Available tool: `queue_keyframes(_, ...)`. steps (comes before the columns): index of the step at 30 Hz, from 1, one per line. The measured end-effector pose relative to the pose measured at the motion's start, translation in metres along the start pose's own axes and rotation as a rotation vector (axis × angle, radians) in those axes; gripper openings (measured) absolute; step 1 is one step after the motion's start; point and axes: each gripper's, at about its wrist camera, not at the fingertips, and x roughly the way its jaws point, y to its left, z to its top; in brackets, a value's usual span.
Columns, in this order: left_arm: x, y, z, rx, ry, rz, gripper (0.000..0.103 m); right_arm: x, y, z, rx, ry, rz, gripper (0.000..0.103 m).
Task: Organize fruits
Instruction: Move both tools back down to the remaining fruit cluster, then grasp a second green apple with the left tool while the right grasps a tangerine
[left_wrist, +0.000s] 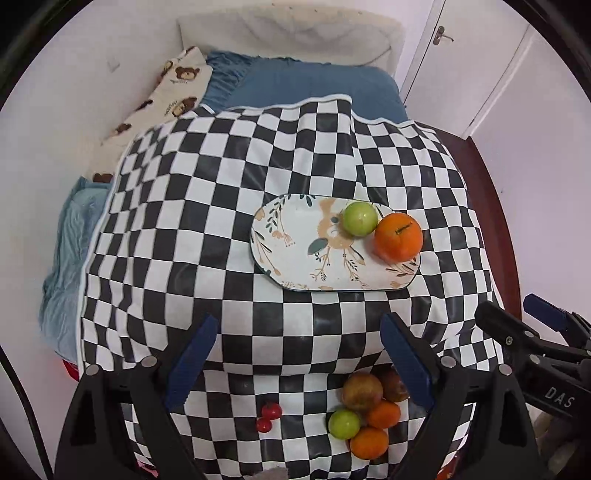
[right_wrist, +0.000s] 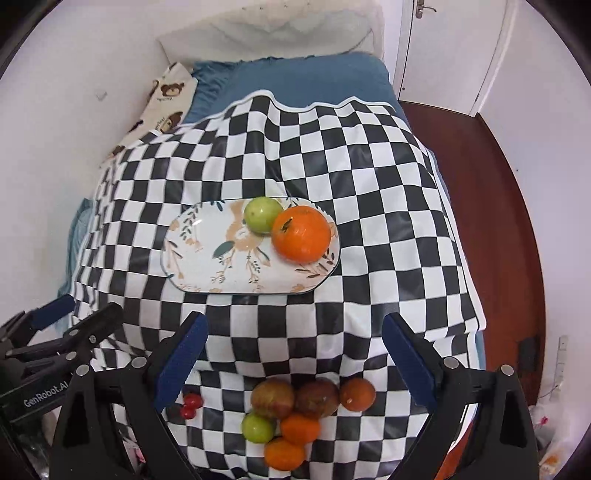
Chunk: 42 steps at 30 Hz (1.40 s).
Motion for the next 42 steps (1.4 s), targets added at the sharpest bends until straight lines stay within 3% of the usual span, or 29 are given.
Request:
queue_keyframes(3, -0.003, -0.002, -0.009, 0.002, 0.0, -0.002, 0.091, -0.008, -0.003, -0.012, 0.029, 0.006, 0.041, 0.097)
queue_keyframes(9, 0.03, -0.012, -0.043, 0.018, 0.11, -0.044, 0.098, 0.016, -0.026, -0.049, 0.124, 0.099, 0.111, 0.097)
queue_keyframes(16, 0.122, -0.036, -0.12, 0.074, 0.371, -0.074, 0.098, 0.095, -0.077, -0.128, 0.316, 0.327, 0.216, 0.097)
queue_keyframes(22, 0.181, -0.049, -0.162, 0.07, 0.531, -0.148, 0.092, 0.133, -0.099, -0.176, 0.411, 0.411, 0.269, 0.087)
queue_keyframes(24, 0.193, -0.051, -0.166, 0.052, 0.537, -0.18, 0.088, 0.14, -0.1, -0.183, 0.409, 0.423, 0.28, 0.086)
queue_keyframes(25, 0.199, -0.052, -0.168, 0.042, 0.535, -0.192, 0.081, 0.144, -0.099, -0.186, 0.413, 0.429, 0.289, 0.086)
queue_keyframes(26, 0.203, -0.052, -0.169, 0.034, 0.535, -0.201, 0.062, 0.146, -0.099, -0.188, 0.416, 0.435, 0.296, 0.086)
queue_keyframes(27, 0.207, -0.053, -0.171, 0.017, 0.542, -0.235, 0.05, 0.15, -0.098, -0.19, 0.42, 0.441, 0.307, 0.086)
queue_keyframes(29, 0.207, -0.055, -0.173, 0.015, 0.537, -0.243, 0.05, 0.157, -0.096, -0.193, 0.423, 0.453, 0.314, 0.086)
queue_keyframes(34, 0.18, -0.049, -0.171, 0.079, 0.466, -0.138, 0.05, 0.18, -0.083, -0.189, 0.416, 0.489, 0.311, 0.086)
queue_keyframes(37, 0.189, -0.035, -0.175, 0.042, 0.487, -0.158, 0.05, 0.198, -0.071, -0.189, 0.41, 0.508, 0.312, 0.077)
queue_keyframes(42, 0.2, -0.035, -0.173, 0.017, 0.496, -0.159, 0.051, 0.216, -0.059, -0.192, 0.381, 0.515, 0.268, 0.075)
